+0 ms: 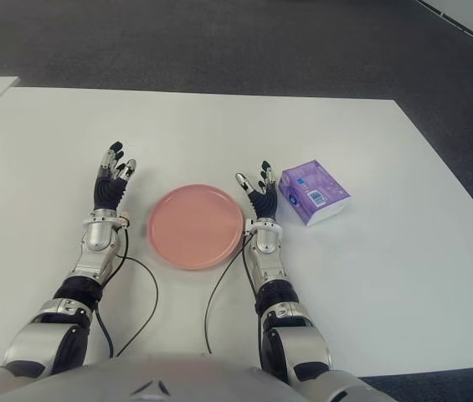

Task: Put the tissue paper into the plate.

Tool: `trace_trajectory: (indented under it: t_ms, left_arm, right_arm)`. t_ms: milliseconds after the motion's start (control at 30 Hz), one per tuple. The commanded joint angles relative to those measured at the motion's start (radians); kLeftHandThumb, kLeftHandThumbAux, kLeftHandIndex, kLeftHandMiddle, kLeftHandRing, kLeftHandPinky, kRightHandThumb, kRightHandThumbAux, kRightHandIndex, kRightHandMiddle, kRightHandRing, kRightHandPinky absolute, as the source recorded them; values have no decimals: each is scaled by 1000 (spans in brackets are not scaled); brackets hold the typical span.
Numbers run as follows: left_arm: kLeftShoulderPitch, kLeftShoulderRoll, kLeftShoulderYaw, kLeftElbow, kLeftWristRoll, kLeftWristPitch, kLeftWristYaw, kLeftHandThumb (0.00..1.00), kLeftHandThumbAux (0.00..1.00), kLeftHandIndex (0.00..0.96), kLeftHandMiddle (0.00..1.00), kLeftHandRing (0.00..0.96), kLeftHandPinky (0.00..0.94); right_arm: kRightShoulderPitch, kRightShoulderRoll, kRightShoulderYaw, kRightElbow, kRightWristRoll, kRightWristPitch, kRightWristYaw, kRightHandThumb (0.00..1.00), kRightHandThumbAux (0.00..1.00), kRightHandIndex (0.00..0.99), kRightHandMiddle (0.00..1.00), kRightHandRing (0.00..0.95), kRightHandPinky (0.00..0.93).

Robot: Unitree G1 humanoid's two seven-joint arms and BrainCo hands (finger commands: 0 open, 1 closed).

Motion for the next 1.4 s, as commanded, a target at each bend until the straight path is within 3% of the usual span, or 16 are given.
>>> trace_trajectory:
  t_ms: [33, 567, 867, 1067, 1400]
  left_arm:
    - [-11, -3, 2, 5, -3, 15, 0, 0, 479, 0, 0, 0, 0]
    - [-13, -20, -3, 3, 17, 16, 36, 0, 480, 0, 0, 0, 0]
    - [-17, -32, -8, 7, 25, 23, 50, 0, 493, 0, 0, 0, 0]
    - [-17, -42, -14, 0, 29, 40, 53, 0, 505, 0, 0, 0, 0]
    - [-14, -55, -17, -20, 33, 57, 56, 0, 502, 0, 0, 0, 0]
  right_arm:
    - [16, 5, 1, 5, 2, 35, 1, 133, 583, 6, 25, 0, 9]
    - [44, -2, 3, -108, 8, 80, 28, 158, 603, 3, 12, 0, 19]
    - [48, -8, 16, -294, 4, 157, 60, 167, 627, 4, 13, 0, 7]
    - [52, -30, 24, -412, -11, 200, 78, 166, 637, 5, 12, 0, 0]
    - [21, -69, 16, -466, -24, 220, 91, 163, 619, 6, 10, 0, 0]
